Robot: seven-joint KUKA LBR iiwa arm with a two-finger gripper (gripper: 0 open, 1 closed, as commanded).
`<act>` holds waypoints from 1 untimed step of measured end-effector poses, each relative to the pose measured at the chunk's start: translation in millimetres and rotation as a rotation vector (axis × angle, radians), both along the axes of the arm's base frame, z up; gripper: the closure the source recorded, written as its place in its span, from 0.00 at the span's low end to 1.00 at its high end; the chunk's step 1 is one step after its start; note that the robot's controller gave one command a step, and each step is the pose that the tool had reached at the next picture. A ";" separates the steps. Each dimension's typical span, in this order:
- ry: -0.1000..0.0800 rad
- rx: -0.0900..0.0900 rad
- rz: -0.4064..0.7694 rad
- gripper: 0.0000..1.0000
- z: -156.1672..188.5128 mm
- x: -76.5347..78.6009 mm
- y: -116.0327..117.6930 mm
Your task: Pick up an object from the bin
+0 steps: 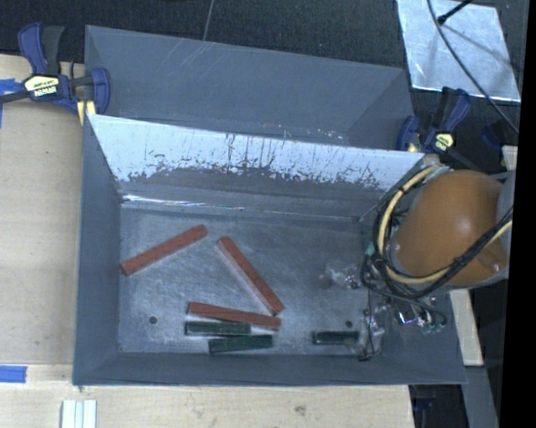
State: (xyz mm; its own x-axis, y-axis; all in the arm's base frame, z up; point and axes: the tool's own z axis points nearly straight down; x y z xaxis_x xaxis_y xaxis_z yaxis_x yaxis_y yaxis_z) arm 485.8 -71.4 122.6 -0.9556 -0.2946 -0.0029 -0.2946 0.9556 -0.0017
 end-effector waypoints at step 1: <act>-0.018 -0.001 0.172 0.00 -50.6 3.3 -2.8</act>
Offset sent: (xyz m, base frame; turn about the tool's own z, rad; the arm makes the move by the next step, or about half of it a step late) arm -0.0003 -0.0009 -0.0526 -0.0983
